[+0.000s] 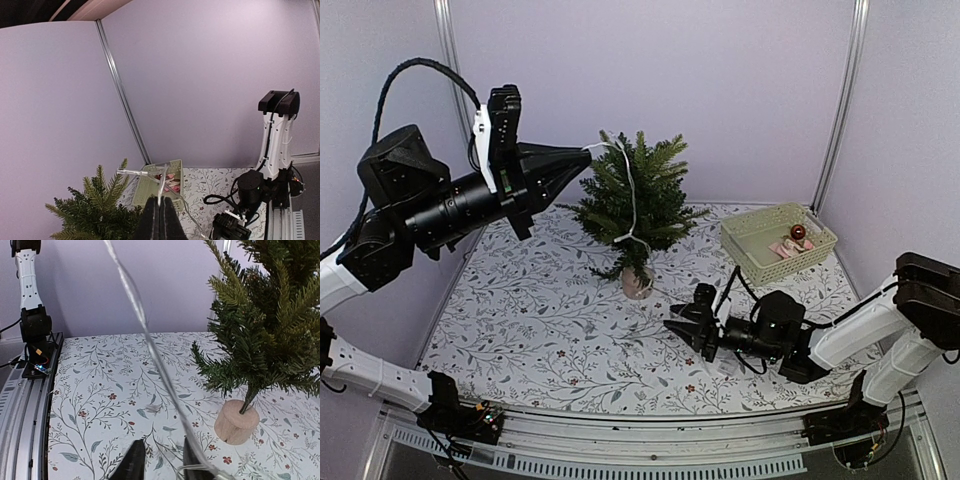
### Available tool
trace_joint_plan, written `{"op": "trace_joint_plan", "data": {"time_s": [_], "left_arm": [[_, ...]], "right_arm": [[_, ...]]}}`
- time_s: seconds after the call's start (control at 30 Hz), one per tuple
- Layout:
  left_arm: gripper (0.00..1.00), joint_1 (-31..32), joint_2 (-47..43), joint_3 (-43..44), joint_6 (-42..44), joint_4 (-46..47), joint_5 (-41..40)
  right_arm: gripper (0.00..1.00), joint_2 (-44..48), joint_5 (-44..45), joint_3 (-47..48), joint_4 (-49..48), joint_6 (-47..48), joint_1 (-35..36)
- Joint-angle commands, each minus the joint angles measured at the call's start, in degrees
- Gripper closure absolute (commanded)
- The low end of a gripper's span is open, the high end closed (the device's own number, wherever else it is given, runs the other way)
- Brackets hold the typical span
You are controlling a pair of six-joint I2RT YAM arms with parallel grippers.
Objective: Decorate the small christmas tree
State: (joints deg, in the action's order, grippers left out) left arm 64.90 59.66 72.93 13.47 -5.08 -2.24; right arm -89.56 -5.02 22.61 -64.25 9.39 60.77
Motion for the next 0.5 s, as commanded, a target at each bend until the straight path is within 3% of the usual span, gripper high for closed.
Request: {"op": "trace_joint_plan", "data": {"time_s": [0.0, 0.03, 0.2, 0.47], "left_arm": [[1.00, -1.96, -0.16, -0.07, 0.27, 3.06, -3.14], [1.00, -2.66, -0.09, -0.22, 0.01, 3.36, -4.40], [1.00, -9.00, 1.55, 0.54, -3.59, 3.37, -8.60], [1.00, -22.78, 6.70, 4.92, -9.20, 6.43, -5.06]], "right_arm": [[0.96, 0.25, -0.89, 1.01, -4.95, -1.89, 0.05], [1.00, 1.65, -0.82, 0.84, -3.97, -2.15, 0.12], [1.00, 13.19, 0.12, 2.81, 7.40, -1.80, 0.17], [1.00, 23.01, 1.06, 12.68, 17.03, -1.94, -4.55]]}}
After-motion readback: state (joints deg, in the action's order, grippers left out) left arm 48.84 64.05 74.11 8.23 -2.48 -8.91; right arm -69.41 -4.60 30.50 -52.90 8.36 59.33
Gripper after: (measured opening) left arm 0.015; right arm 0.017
